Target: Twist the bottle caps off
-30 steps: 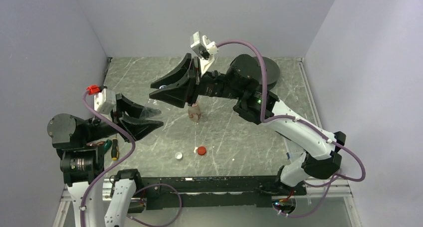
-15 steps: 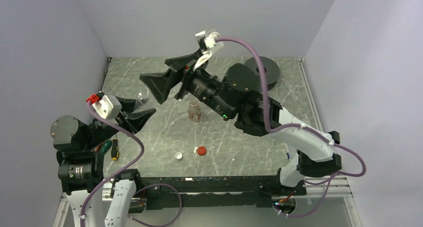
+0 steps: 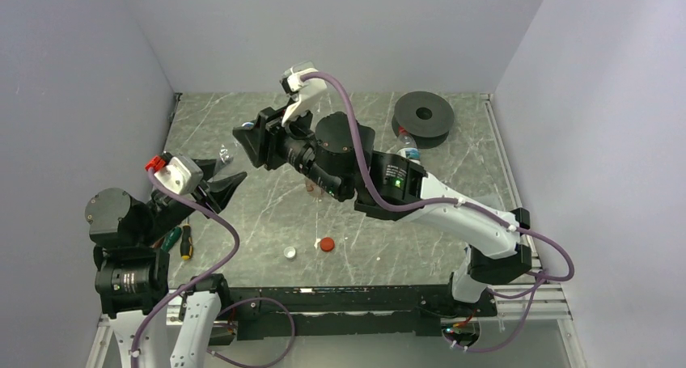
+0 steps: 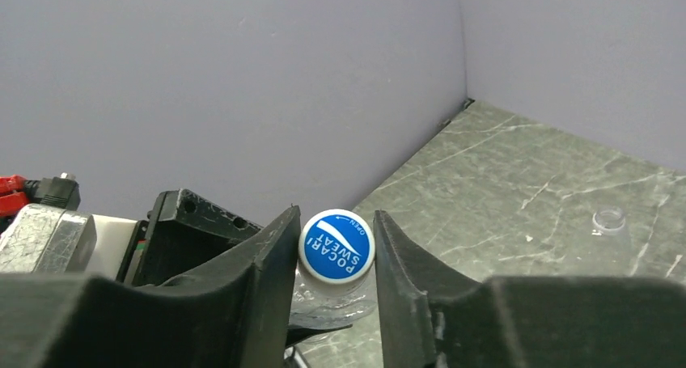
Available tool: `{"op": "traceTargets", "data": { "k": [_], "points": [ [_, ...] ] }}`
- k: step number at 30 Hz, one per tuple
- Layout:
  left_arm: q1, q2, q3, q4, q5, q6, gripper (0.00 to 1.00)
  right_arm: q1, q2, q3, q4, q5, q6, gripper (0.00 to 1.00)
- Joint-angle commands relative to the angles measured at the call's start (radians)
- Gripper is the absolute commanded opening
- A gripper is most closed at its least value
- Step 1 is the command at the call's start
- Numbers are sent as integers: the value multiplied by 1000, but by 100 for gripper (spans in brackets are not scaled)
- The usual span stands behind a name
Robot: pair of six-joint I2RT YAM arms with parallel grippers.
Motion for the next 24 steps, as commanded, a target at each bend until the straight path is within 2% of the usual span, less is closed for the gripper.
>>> {"op": "traceTargets", "data": {
  "k": [1, 5, 8, 12, 14, 16, 19, 21, 24],
  "points": [
    [0, -6, -4, 8, -17, 13, 17, 3, -18, 7, 49, 1, 17, 32],
    [0, -2, -1, 5, 0, 5, 17, 2, -39, -34, 85, -24, 15, 12],
    [0, 5, 7, 7, 46, -26, 17, -5, -66, -72, 124, -72, -16, 1],
    [0, 19, 23, 42, 213, -138, 16, -43, -142, -173, 204, -273, -67, 0],
    [0, 32, 25, 93, 341, -237, 15, -90, -196, -247, 266, -468, -65, 0],
    [0, 48, 16, 177, 463, -368, 15, -168, -242, -319, 344, -725, -26, 0],
    [0, 67, 3, 323, 561, -554, 15, -234, -276, -382, 438, -964, 29, 0],
    [0, 67, 6, 345, 582, -595, 15, -249, -281, -400, 466, -1044, 33, 0],
    [0, 68, 21, 287, 570, -540, 14, -250, -268, -384, 426, -1044, 10, 0]
  ]
}}
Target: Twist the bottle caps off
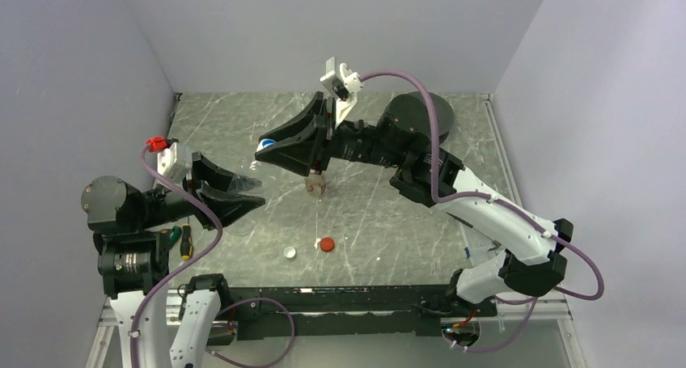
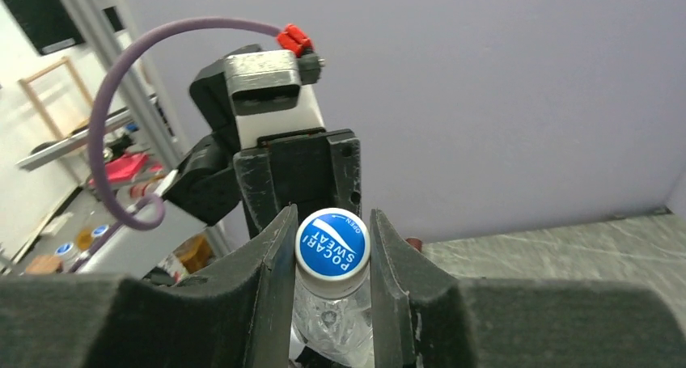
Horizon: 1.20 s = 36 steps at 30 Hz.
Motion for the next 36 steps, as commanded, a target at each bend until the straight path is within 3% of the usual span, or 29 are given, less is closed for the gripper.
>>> {"op": "traceTargets", "data": {
  "k": [1, 3, 5, 7, 11, 15, 18, 28, 36],
  "points": [
    [-2, -9, 36, 43, 99, -34, 14, -11, -13, 15, 60, -156, 2, 6],
    [-2, -10, 51, -26, 61, 47, 13, -10, -16, 19, 29, -31, -8, 49],
    [-3, -11, 73, -122, -14, 171, 13, -6, -28, 15, -8, 167, -2, 72],
    [-2, -18, 80, -198, -119, 297, 13, 25, -50, 1, -18, 422, 0, 83],
    [-2, -61, 40, -237, -294, 476, 14, 142, -31, 51, -67, 716, -43, 99],
    [-2, -97, -7, -224, -418, 564, 14, 254, 93, 237, -204, 934, -79, 100],
    [-2, -107, -20, -223, -456, 589, 13, 274, 163, 323, -265, 973, -66, 96],
    [-2, -120, -34, -218, -465, 592, 13, 276, 193, 318, -246, 1009, -2, 69],
    [-2, -117, -35, -201, -464, 568, 13, 271, 230, 348, -261, 930, 62, 52]
  ]
}}
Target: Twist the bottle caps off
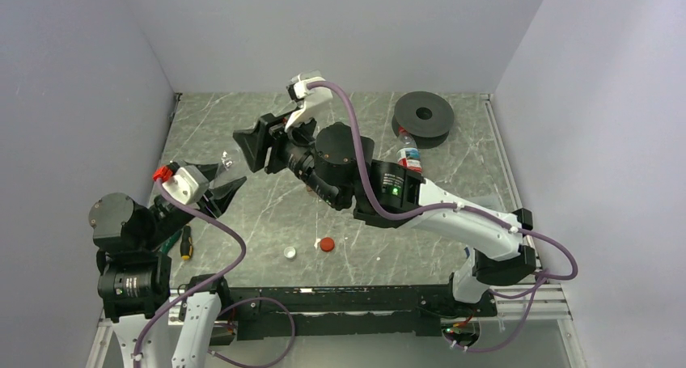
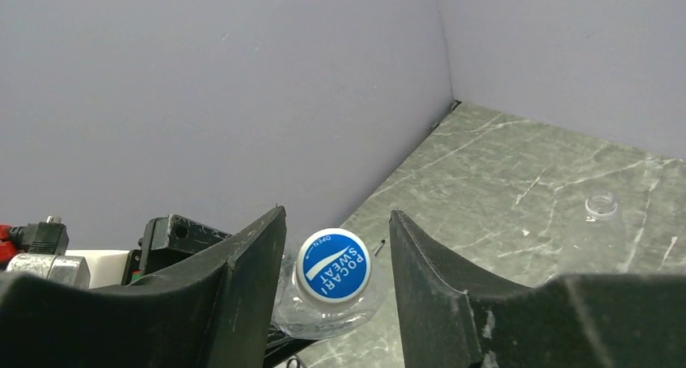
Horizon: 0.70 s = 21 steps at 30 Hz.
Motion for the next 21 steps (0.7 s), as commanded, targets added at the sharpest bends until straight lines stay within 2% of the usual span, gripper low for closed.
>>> {"op": "traceTargets", "data": {
  "k": [1, 3, 5, 10, 13, 16, 19, 21],
  "points": [
    [-2, -7, 0, 33, -7, -5, 13, -9, 17, 45, 8, -43, 52, 52],
    [-2, -5, 5, 32, -7, -8, 13, -13, 24, 51, 1, -55, 64, 51],
    [-2, -2, 9, 33, -4, -14, 12, -16, 27, 54, -5, -57, 69, 46],
    [-2, 4, 23, 34, 14, -42, 12, -29, -5, 34, 9, -69, 56, 23],
    [-2, 15, 39, 37, 57, -92, 11, -50, -70, -50, 85, -151, 23, 16],
    [-2, 27, 49, 68, 191, -169, 11, -103, -147, -127, 180, -401, -15, 15],
    [-2, 56, 55, 144, 371, -339, 10, -167, -211, -214, 280, -748, -14, 20],
    [-2, 78, 55, 222, 473, -466, 10, -203, -233, -255, 337, -904, 4, 24]
  ]
}}
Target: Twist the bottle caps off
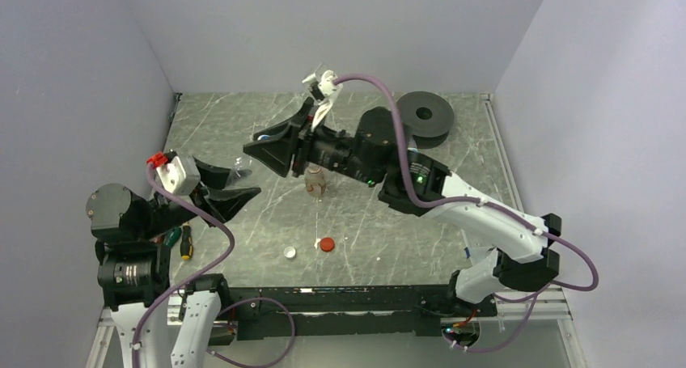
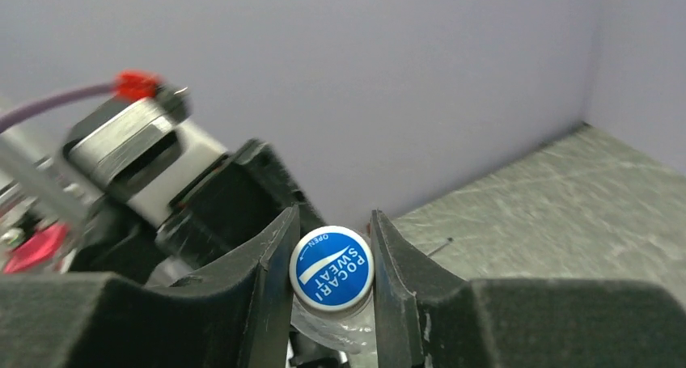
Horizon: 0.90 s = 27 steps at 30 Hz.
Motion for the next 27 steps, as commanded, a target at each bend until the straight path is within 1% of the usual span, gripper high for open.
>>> {"op": "traceTargets", "data": {
  "k": [1, 3, 6, 7, 8, 9, 11, 12, 14, 16, 19, 22, 25, 27],
  "points": [
    [-2, 46, 35, 200, 296, -318, 10, -76, -100, -50, 218, -461, 2, 25],
    [-2, 51, 37, 246, 316, -387, 9, -88, -100, -57, 224, -540, 1, 26],
    [-2, 41, 46, 222, 287, -344, 8, -92, -97, -58, 205, -538, -9, 32],
    [-2, 39, 50, 193, 269, -308, 7, -92, -98, -58, 192, -509, -12, 39],
    [-2, 39, 59, 163, 251, -272, 7, -92, -100, -59, 175, -468, -15, 50],
    [-2, 39, 67, 129, 228, -230, 6, -92, -106, -64, 167, -404, -18, 65],
    [-2, 39, 81, 56, 171, -143, 6, -90, -122, -77, 133, -235, -10, 91],
    [-2, 36, 83, 25, 138, -92, 6, -87, -135, -85, 128, -156, -4, 98],
    [-2, 24, 74, -25, 75, 9, 6, -64, -161, -103, 123, 7, 9, 100],
    [-2, 6, 55, -47, 8, 124, 6, -15, -160, -84, 95, 180, 10, 100],
    [-2, -20, 23, -50, -85, 200, 6, 51, -83, 40, -34, 343, 4, 100],
    [-2, -30, 8, -44, -175, 243, 4, 81, 22, 186, -171, 405, 15, 98],
    [0, -25, 11, -55, -231, 267, 3, 92, 92, 265, -231, 415, 31, 93],
    [-1, -24, 13, -59, -240, 273, 3, 95, 116, 285, -237, 402, 32, 89]
  ]
}}
